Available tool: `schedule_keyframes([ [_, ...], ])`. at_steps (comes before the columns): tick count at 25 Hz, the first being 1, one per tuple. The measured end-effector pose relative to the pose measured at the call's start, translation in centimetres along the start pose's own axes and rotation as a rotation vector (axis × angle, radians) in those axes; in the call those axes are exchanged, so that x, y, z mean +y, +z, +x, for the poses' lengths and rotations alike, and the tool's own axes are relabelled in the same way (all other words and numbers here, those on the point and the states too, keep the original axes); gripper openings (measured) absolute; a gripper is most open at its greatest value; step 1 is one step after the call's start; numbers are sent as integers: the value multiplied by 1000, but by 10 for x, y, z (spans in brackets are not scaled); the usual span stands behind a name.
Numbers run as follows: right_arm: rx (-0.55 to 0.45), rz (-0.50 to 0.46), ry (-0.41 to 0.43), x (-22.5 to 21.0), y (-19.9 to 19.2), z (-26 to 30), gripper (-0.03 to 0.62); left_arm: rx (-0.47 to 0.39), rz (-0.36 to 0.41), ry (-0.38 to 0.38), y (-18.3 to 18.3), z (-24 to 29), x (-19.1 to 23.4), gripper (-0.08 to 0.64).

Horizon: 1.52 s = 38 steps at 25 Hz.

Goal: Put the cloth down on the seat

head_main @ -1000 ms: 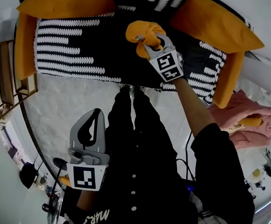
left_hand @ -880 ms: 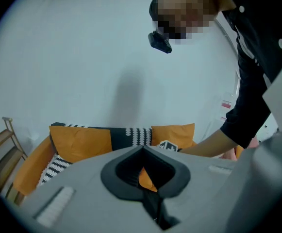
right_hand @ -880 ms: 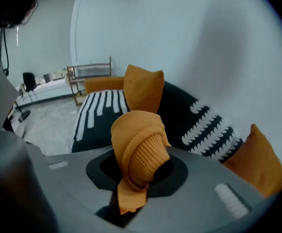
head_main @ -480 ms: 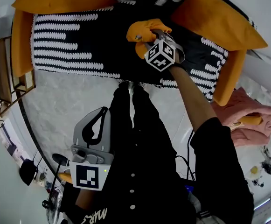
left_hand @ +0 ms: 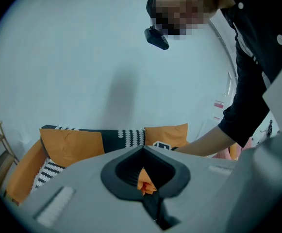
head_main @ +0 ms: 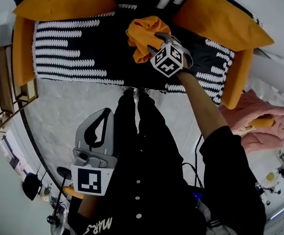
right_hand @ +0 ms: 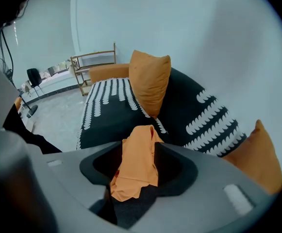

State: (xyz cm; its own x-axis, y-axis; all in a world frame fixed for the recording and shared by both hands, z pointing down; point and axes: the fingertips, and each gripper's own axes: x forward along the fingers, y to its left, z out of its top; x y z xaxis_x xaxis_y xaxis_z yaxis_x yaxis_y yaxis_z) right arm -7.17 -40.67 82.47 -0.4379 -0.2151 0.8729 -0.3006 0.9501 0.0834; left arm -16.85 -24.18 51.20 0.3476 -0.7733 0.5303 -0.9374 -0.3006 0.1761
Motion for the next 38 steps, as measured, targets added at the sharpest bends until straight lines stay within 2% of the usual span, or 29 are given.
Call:
schedule_keyframes([
  [3,-87,31,-36,-3,18,-31,180,-19,20,-1,8,-2,-3,2],
  [5,-161,82,-65,-6,31,-58,127,-36,35,5,16,-2,-4,2],
  [7,-219,128,-94,-11,41,-89,104,-60,49,7,27,-4,-6,2],
  [12,-345,195,-170,-15,64,-170,28,-128,80,-37,53,-7,-17,2],
  [16,-436,227,-214,-17,82,-231,28,-166,84,-60,72,-11,-20,2],
  [20,-558,272,-269,-20,98,-292,28,-220,56,-84,92,-15,-17,2],
  [28,-809,421,-391,-26,104,-415,26,-308,105,-72,135,-26,-8,2],
  [38,-1015,449,-583,-26,98,-521,26,-433,165,-4,179,-52,17,2],
])
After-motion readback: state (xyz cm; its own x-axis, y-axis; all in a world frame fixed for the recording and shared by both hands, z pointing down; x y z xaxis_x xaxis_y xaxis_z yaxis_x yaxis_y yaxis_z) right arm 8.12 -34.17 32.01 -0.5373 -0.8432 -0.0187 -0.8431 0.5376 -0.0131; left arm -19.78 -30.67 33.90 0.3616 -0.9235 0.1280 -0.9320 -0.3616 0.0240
